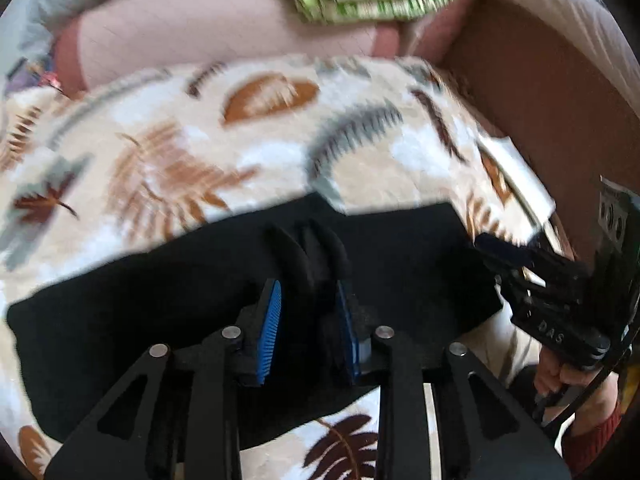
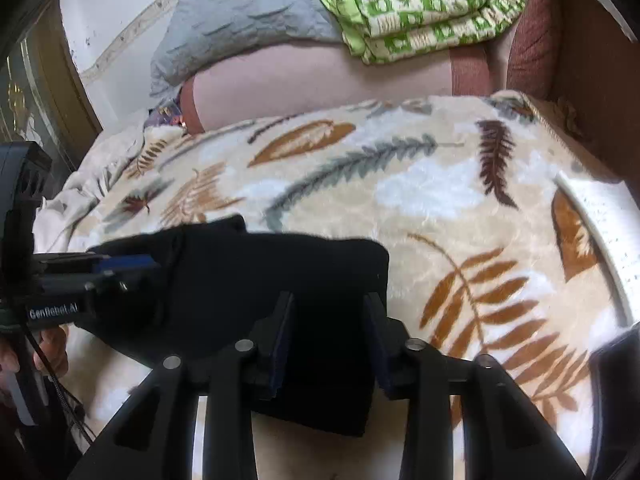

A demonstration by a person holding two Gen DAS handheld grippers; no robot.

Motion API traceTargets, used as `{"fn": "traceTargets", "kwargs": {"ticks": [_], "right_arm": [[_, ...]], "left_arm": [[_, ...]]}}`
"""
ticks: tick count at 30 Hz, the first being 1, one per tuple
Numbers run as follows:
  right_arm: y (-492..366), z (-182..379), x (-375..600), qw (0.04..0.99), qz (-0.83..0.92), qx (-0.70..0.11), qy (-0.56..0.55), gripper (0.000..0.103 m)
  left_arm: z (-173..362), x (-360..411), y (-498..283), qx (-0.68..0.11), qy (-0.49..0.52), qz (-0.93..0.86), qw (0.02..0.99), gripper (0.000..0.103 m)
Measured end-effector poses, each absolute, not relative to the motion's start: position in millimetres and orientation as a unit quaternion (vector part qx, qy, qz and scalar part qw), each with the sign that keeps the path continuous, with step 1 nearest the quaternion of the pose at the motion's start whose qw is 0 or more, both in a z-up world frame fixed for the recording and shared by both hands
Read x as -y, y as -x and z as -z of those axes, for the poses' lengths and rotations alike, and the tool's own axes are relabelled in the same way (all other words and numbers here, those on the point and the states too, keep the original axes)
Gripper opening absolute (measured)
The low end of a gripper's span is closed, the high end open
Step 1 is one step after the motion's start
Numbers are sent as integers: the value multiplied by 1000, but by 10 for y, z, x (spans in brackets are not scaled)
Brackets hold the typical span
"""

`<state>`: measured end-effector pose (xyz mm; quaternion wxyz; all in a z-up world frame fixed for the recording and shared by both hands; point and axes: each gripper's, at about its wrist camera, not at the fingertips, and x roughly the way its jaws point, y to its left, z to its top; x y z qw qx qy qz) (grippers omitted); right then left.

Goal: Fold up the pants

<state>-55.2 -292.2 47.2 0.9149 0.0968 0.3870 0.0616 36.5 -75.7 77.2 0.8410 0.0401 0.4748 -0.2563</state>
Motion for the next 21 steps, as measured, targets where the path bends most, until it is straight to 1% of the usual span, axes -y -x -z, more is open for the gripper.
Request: {"fn": "traceTargets", "kwargs": {"ticks": [1,3,7,9,11,13,15,17,19,21], "right_arm": [[554,-496,2917,916,-66,-383,-101,37],[534,-519,2876,916,-77,-377,-112,37],[401,-361,2778,907,-83,-397,-114,37],[360,-270,2776,904,-81,-404,-115,37],[374,-310,2775,905,-82,-402,-113,37],[420,-417,2744,909,-80,-397,-98,38],[476,-517,2703,913,-85,-387,-92,42],[516,-581,2624,915,-104,-379,-96,44],[509,-590,2508,914,-118,-377,-94,44],[458,-543,2365,911,-127,-383,-87,44]], "left_arm": [[-817,761,-355,-465,-37,256,847,28],[-804,837,-383,-464,-37,256,847,41],[-559,981,-464,-470,-68,213,854,41],[-414,915,-533,-489,-50,200,848,45],[-426,834,-539,-490,-30,203,847,48],[-482,769,-515,-488,-27,204,848,48],[-527,699,-465,-486,-19,204,850,47],[-567,583,-392,-486,-6,202,851,48],[-583,471,-335,-489,8,196,850,50],[-594,346,-271,-491,15,183,852,56]]}}
